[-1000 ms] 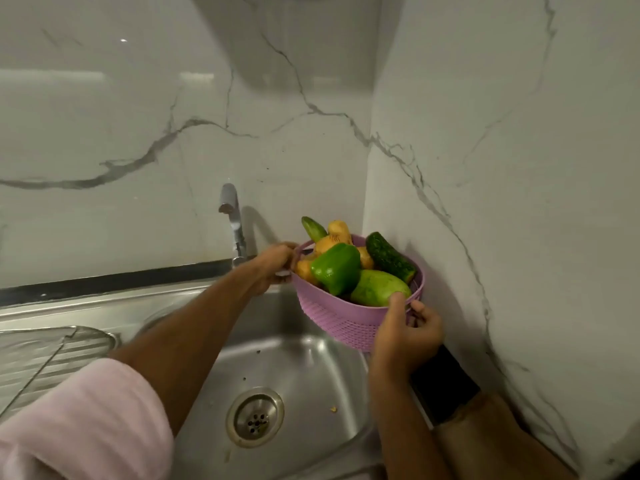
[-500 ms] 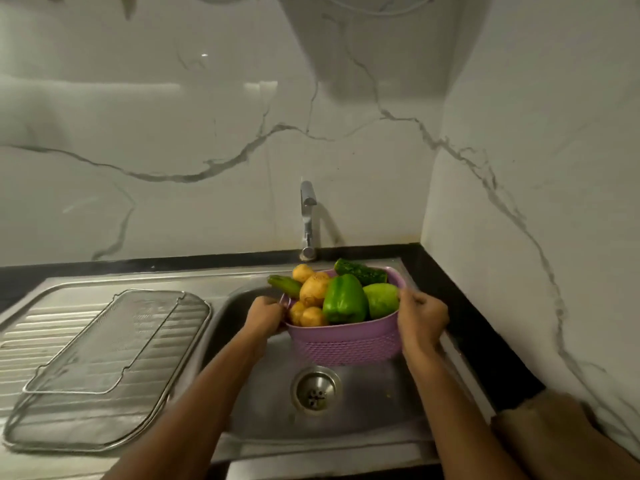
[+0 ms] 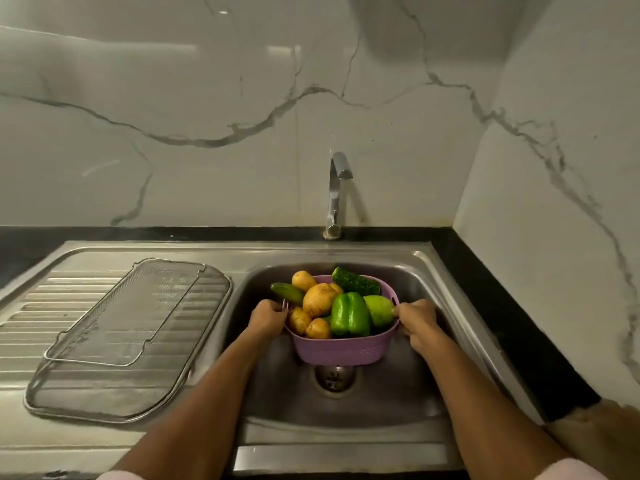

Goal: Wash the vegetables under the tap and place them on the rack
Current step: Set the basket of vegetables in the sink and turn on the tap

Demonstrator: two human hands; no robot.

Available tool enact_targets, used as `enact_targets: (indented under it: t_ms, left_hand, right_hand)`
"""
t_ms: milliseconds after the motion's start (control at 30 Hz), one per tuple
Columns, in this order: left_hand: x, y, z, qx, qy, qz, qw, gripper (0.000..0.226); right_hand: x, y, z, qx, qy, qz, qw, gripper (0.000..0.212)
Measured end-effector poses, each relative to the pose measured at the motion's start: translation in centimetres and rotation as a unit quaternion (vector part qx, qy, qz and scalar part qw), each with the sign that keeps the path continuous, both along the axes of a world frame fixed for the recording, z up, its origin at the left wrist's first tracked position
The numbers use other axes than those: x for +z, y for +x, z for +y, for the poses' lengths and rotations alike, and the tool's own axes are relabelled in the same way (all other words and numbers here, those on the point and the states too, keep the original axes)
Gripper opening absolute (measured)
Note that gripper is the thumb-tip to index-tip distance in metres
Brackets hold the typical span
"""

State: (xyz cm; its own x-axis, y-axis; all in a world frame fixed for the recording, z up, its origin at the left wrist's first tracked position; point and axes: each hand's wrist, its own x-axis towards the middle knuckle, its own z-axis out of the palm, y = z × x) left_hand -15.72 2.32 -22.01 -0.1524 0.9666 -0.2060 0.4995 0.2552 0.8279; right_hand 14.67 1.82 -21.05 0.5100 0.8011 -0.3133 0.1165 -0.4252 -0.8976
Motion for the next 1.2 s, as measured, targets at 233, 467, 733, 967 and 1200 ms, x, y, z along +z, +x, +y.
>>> enact_targets:
  t_ms: [233,467,733,967,1200]
  left_hand:
    - [0.1,-0.3,0.3,-0.026,-0.022,0.014,0.999,0.027]
    - [1.2,0.3,-0.4,-0.029,-0.013,0.062,0.998,0.013]
    - [1.1,0.1,0.1,-0.015,-0.021,0.049,0.998,0.014]
    - [1.2,0.3,0.4,-0.004,-0.042,0.013,0.999,0.013]
    - [1.5,0.2,0.3,-0.017,-0.051,0.027,0.998,0.017]
  right_hand:
    - [0.8,0.2,-1.4,0.025,-0.012,-0.050,0.998,0.013]
    - [8.8,-5.2,3.3,0.110,0.239,-0.247,0.932,0.030]
    - [12.7,-11.4,9.9,0.191,0.243,-0.264,0.914,0.052]
    - [10.2,-11.5,10.7,0.099,0.264,-0.352,0.893,0.016]
    - [10.4,-11.0,11.4,0.181,0.290,-0.417,0.842,0.019]
